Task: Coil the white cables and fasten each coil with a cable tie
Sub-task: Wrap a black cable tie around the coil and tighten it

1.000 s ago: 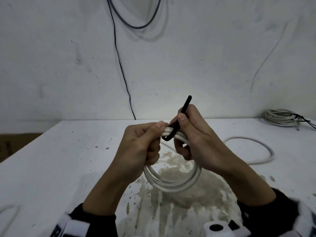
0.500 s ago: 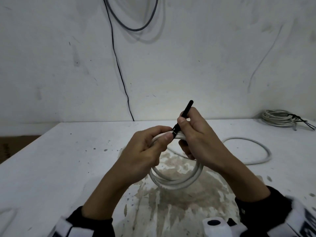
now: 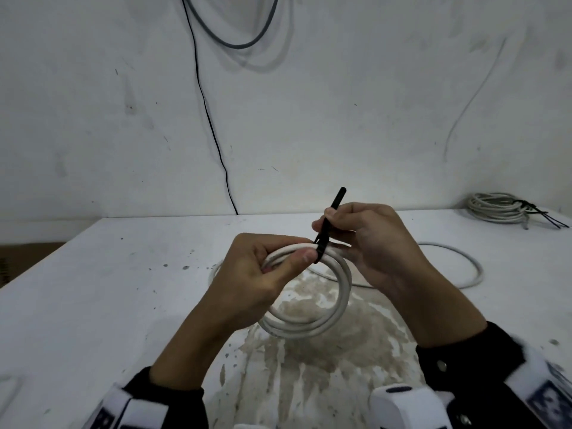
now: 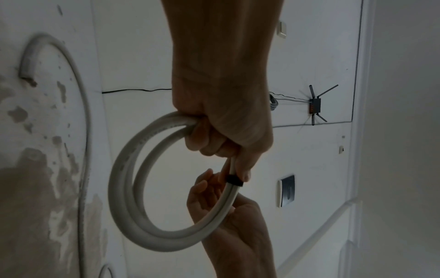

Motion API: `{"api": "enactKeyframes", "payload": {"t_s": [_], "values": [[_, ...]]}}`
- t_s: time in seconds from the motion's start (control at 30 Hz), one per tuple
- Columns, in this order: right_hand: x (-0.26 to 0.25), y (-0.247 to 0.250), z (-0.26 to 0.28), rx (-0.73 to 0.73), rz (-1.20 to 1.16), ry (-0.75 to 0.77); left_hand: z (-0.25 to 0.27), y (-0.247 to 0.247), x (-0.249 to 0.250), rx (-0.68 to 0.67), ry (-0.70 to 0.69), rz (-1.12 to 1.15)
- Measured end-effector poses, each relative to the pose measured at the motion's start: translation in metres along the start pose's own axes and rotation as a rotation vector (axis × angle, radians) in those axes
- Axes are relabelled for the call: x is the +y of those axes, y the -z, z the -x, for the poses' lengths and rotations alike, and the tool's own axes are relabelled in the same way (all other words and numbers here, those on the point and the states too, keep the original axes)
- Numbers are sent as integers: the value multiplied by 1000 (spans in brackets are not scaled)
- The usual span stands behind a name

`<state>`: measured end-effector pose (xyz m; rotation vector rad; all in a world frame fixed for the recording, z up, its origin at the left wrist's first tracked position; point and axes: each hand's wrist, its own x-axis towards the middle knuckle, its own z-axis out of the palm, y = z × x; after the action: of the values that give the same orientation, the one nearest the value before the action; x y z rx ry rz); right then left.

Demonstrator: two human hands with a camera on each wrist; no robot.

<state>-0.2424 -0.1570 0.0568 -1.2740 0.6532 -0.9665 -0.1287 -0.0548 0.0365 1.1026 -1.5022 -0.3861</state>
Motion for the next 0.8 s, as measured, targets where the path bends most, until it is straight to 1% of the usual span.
{"api": "enactKeyframes", "payload": {"t_s": [0.1, 0.2, 0.27, 0.33, 0.43, 0.47, 0.53, 0.6, 0.67, 0.73, 0.8], "values": [[6, -2, -4, 87, -28, 26, 1, -3, 1, -14, 31, -67], [11, -5, -4, 156, 88, 135, 1, -3, 4, -10, 63, -86], [12, -6, -5, 188, 113, 178, -1, -1, 3, 15, 99, -89], [13, -6, -6, 211, 140, 197, -3, 0, 2, 47, 110, -139], [16, -6, -8, 252, 256, 198, -3, 0, 1, 87, 84, -238], [17, -6, -9, 255, 258, 185, -3, 1, 1, 83, 73, -262], [18, -5, -9, 250, 247, 166, -3, 1, 5, 33, 63, -289], [19, -5, -9, 240, 269, 175, -2, 3, 8, -21, 88, -266], [22, -6, -8, 242, 302, 214, -2, 5, 6, -16, 138, -171], [23, -7, -8, 236, 377, 268, -3, 8, 0, 65, 191, -46], [18, -8, -5, 194, 458, 292, -5, 12, -5, 166, 240, 40]]}}
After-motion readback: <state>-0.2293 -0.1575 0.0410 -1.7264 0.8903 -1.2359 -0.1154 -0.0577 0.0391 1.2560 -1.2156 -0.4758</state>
